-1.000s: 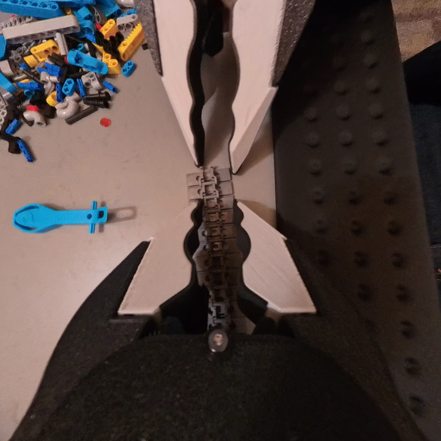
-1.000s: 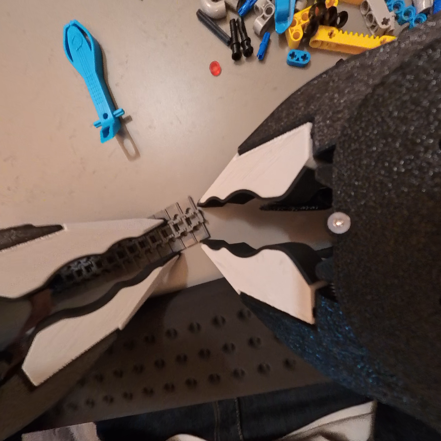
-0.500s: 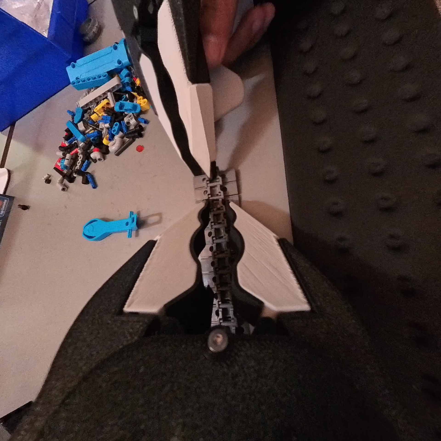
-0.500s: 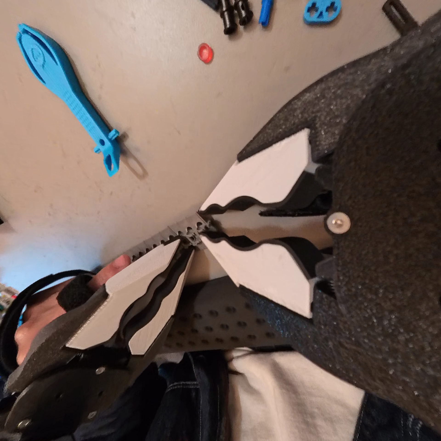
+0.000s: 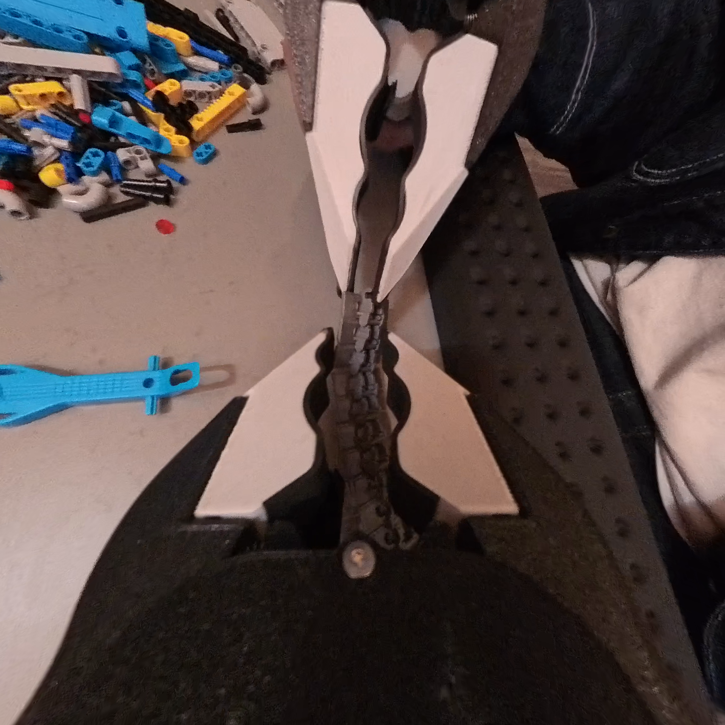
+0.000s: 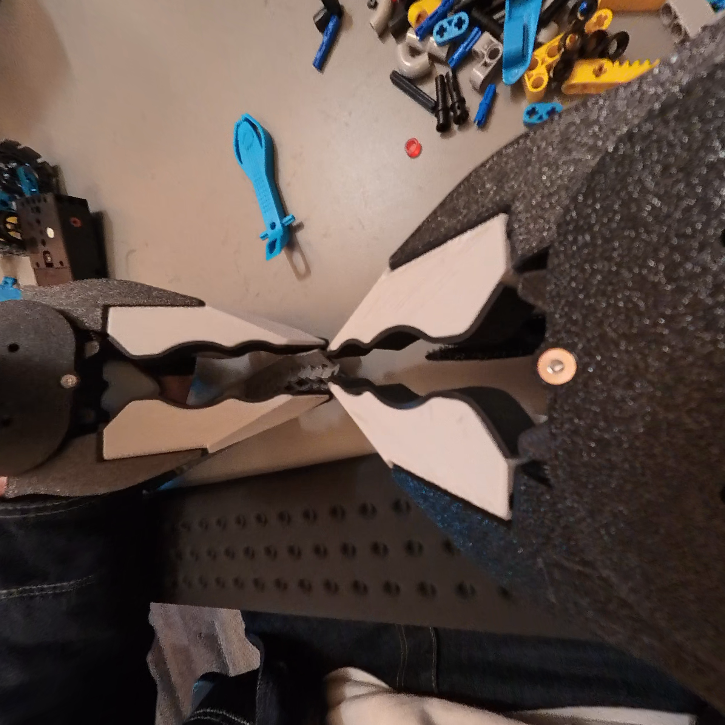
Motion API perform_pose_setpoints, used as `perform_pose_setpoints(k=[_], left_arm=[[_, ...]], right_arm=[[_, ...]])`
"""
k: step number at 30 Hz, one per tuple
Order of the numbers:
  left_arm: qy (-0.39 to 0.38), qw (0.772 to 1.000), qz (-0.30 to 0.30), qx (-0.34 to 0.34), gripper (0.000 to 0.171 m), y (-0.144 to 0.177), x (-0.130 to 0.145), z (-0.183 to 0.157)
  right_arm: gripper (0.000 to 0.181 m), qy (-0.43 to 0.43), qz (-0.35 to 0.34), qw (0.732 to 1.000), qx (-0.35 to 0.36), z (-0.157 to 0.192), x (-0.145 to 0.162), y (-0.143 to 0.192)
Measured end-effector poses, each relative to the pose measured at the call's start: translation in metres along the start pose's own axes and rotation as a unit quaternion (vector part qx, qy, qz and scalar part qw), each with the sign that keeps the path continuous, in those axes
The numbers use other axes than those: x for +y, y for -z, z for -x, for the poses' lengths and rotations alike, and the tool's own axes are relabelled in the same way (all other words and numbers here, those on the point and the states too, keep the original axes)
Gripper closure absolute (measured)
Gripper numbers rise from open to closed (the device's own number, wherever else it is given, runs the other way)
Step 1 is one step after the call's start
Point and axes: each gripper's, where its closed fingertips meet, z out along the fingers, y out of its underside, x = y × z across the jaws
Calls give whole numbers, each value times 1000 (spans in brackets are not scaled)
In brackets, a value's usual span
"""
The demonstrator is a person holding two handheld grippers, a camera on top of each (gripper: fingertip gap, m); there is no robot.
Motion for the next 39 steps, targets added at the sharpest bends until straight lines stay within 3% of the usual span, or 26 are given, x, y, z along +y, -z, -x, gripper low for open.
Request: perform_pose_setpoints(k=[8, 12, 18, 22, 27, 39], left_arm=[[-65, 996, 15, -59, 151, -5, 7, 2], [-82, 993, 19, -79, 152, -6, 7, 3], [-100, 988, 20, -114, 152, -4, 7, 8], [-108, 985, 9, -133, 153, 3, 4, 11], [-36, 994, -53, -90, 165, 22, -6, 14], [-59, 996, -47, -57, 166, 16, 1, 7]], right_arm=[[168, -94, -26, 993, -72, 5, -4, -3], [180, -110, -4, 993, -47, -5, 2, -5], [177, -117, 17, 993, -24, -7, 7, -11], [180, -107, -1, 994, -6, -9, -1, -10], [180, -43, -4, 998, 35, -7, -4, -10], [180, 34, 14, 997, 64, -2, -2, -16]])
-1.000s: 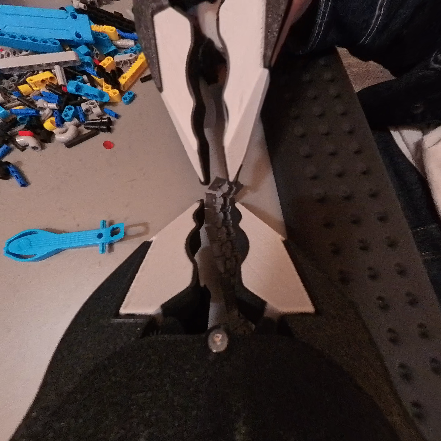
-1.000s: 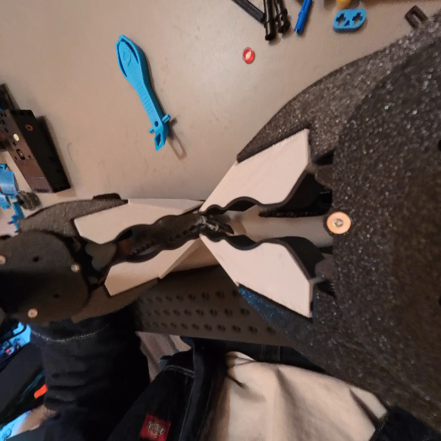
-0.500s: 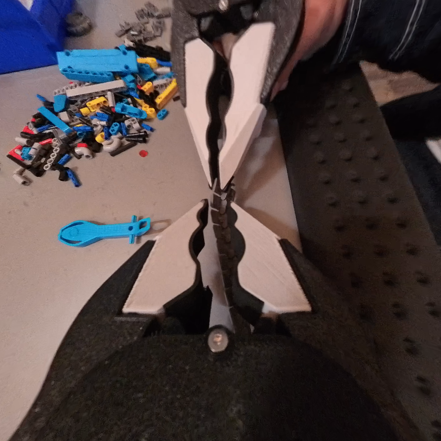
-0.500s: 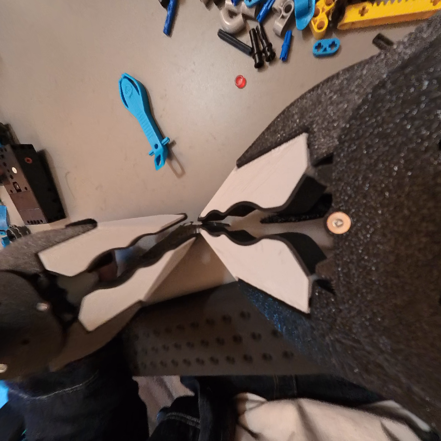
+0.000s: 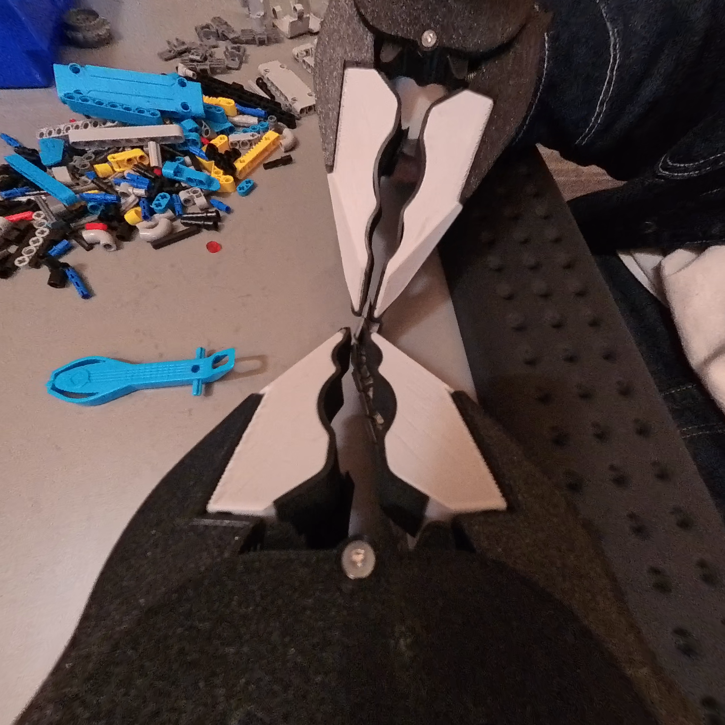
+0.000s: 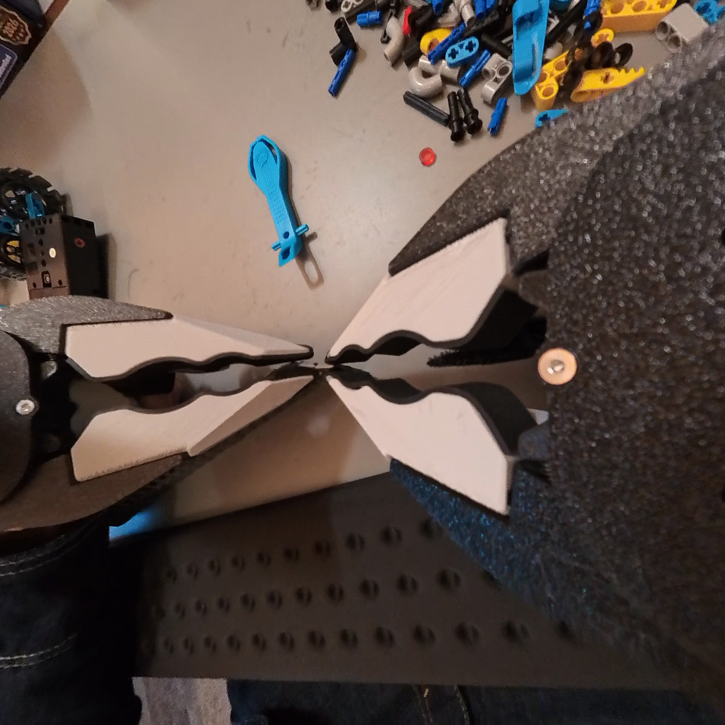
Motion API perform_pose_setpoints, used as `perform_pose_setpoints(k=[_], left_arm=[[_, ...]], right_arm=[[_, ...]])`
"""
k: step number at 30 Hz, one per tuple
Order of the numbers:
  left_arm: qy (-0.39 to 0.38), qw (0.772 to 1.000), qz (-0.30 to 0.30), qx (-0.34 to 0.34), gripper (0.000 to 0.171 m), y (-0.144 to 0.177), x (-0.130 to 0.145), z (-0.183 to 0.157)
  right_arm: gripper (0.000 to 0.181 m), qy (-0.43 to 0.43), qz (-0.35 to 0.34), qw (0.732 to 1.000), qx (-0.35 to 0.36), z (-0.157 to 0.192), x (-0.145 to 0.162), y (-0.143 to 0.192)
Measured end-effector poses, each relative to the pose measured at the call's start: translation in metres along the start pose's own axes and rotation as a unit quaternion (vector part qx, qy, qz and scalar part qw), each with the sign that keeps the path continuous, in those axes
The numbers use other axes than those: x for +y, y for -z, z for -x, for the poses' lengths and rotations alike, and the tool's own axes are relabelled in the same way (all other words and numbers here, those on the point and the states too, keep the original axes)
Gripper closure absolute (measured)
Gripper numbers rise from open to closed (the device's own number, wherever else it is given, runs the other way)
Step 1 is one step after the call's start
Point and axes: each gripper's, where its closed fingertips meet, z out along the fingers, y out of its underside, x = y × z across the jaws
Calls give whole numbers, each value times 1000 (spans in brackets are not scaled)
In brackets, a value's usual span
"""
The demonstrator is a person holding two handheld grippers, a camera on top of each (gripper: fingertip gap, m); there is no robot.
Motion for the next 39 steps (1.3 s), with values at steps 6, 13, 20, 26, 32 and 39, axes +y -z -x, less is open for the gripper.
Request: perform_pose_setpoints(k=[6, 13, 20, 26, 32, 39], left_arm=[[-2, 1000, -2, 14, 168, 1, 0, -3], [63, 998, -7, 3, 171, 0, 0, 5], [60, 995, 18, -71, 171, -2, 7, 22], [68, 993, 16, -97, 169, -5, 10, 36], [22, 994, -9, -108, 169, 2, -3, 33], [-112, 977, 6, -180, 169, 6, -17, 30]], right_arm=[[180, 27, 6, 1000, 7, 2, 0, -2], [180, 130, 19, 989, 74, -2, 1, -2], [181, 156, -3, 988, 13, 24, 0, -3], [181, 115, -34, 993, -14, 34, -13, -5], [180, -24, -75, 994, 70, -34, -17, 41], [180, -323, -1, 886, 333, -199, 113, 225]])
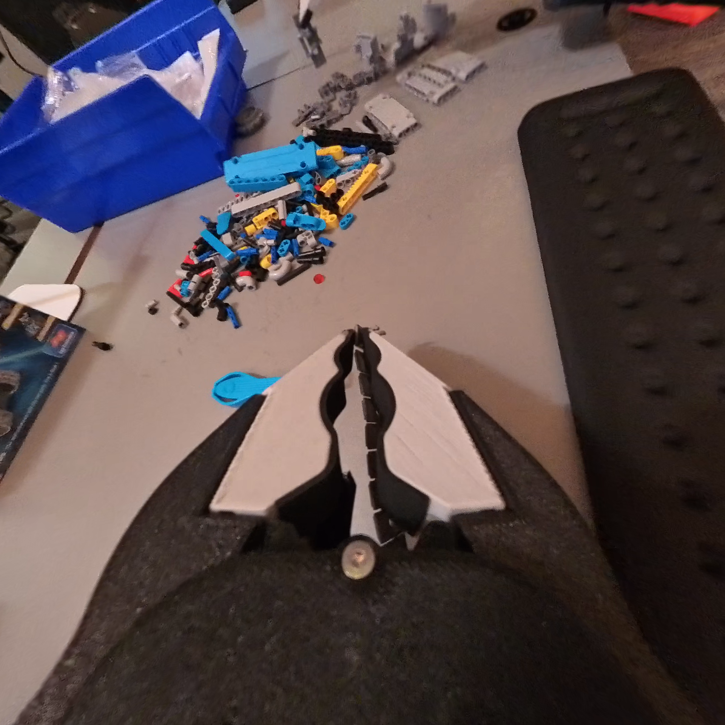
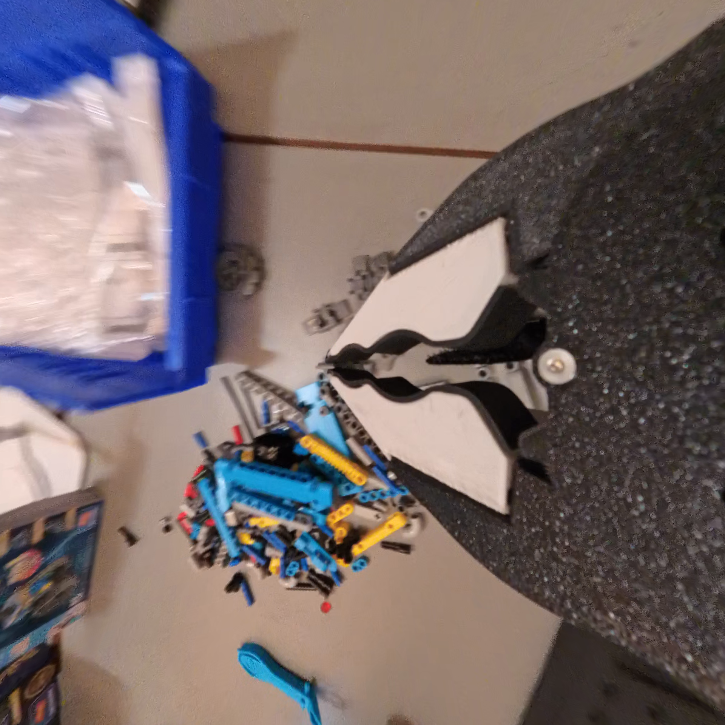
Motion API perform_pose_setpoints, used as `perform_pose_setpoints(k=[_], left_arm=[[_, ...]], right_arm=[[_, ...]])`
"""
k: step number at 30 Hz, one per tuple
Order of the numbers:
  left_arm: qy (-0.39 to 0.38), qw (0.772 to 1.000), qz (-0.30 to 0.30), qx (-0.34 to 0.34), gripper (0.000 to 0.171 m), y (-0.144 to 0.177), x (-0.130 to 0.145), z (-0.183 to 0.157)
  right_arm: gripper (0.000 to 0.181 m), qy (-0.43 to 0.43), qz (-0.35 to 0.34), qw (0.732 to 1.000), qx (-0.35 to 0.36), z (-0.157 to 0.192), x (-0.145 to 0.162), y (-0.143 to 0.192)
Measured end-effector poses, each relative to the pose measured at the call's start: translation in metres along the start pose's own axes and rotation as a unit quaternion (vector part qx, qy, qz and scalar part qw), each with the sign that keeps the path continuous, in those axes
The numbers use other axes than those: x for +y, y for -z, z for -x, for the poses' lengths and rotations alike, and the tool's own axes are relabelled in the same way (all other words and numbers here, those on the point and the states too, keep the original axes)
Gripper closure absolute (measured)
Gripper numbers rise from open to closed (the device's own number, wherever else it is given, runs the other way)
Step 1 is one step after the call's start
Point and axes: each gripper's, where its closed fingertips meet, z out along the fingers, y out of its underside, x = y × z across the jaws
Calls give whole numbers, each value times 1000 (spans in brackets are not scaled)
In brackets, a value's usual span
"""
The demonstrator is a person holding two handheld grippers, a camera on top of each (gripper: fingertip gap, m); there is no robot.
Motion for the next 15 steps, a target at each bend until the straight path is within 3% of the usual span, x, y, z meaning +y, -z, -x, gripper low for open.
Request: perform_pose_setpoints(k=[5, 10, 13, 15], left_arm=[[22, 999, 9, 24, 169, -7, 1, -11], [78, 996, -5, 53, 169, -6, 0, -10], [105, 992, -5, 72, 169, -6, 3, -11], [114, 990, -13, 87, 169, -6, 2, -13]], right_arm=[[180, -17, 75, 997, -13, -29, 25, -24], [165, -5, 54, 998, 29, -39, 12, -17], [158, 26, -24, 999, 32, -12, -15, 3], [155, 76, -38, 995, -48, 50, -17, 4]])
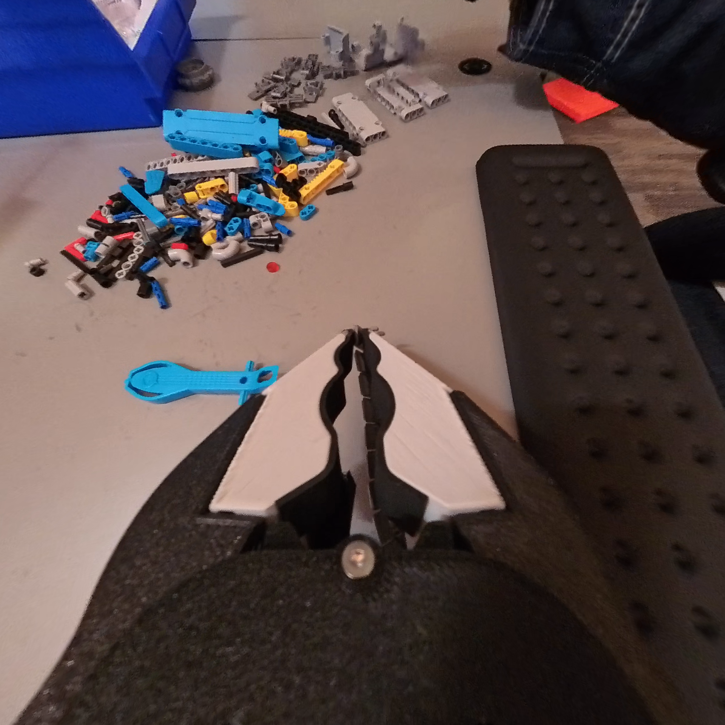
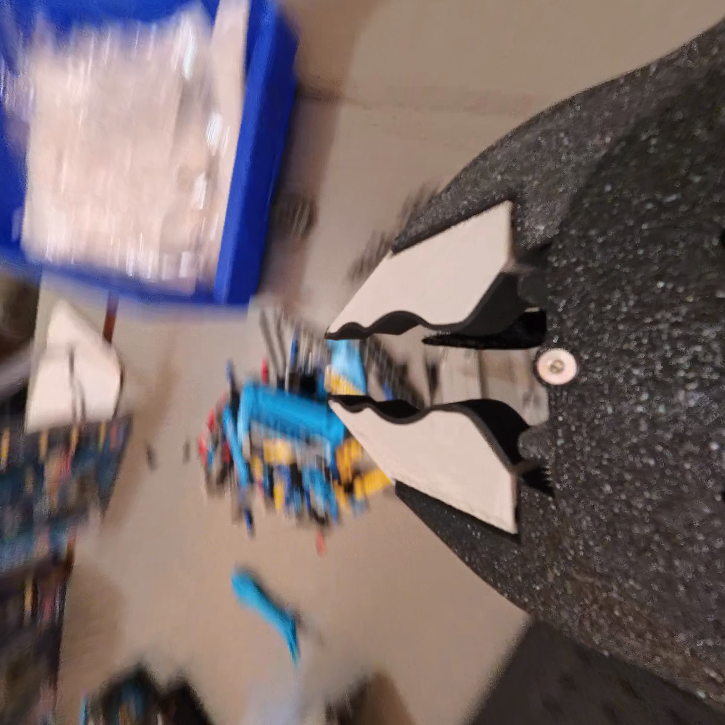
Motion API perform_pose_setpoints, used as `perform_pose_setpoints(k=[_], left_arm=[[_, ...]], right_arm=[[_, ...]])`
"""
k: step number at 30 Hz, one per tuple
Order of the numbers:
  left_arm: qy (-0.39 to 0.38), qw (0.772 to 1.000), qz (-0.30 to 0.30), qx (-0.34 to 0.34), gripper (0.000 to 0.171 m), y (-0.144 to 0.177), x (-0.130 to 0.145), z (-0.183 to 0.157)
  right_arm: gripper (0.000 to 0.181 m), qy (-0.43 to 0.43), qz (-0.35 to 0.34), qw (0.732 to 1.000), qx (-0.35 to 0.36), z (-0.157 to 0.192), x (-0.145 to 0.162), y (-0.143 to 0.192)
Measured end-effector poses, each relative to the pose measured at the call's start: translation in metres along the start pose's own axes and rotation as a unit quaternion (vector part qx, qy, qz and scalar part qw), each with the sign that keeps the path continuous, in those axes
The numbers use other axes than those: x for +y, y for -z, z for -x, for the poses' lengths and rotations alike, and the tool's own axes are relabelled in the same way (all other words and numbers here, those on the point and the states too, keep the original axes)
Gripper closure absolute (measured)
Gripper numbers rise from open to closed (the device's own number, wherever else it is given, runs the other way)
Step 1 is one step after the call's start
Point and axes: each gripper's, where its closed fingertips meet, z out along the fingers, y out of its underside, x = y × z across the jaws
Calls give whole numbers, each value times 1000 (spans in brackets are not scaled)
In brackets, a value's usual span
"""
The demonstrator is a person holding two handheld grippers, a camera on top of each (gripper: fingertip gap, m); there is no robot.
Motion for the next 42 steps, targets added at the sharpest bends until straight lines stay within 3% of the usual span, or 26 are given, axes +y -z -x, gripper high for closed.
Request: perform_pose_setpoints(k=[2, 4, 8, 15, 22, 35, 38, 42], left_arm=[[8, 1000, -6, 13, 169, 0, 0, -1], [6, 999, -22, 31, 169, 3, -3, -5], [4, 999, -35, 39, 169, 5, -6, -6], [-19, 999, -29, 42, 169, 3, -3, -11], [3, 997, 10, 77, 166, 7, 11, -16], [-5, 999, 13, 53, 170, 5, 9, -12], [55, 998, 26, 35, 170, 1, 10, -5], [69, 997, 28, 15, 171, 0, 10, -1]], right_arm=[[154, 47, 17, 984, -171, 100, 10, -14], [153, 105, 25, 946, -306, 185, 26, -21], [155, 141, 83, 907, -387, 249, 53, -47], [174, 141, 85, 894, -416, 266, 47, -60], [175, 205, 51, 902, -377, 262, 53, -62], [180, 175, 52, 907, -378, 261, 49, -62], [180, 272, 26, 913, -303, 256, 50, -67], [180, 348, 8, 911, -223, 254, 49, -68]])
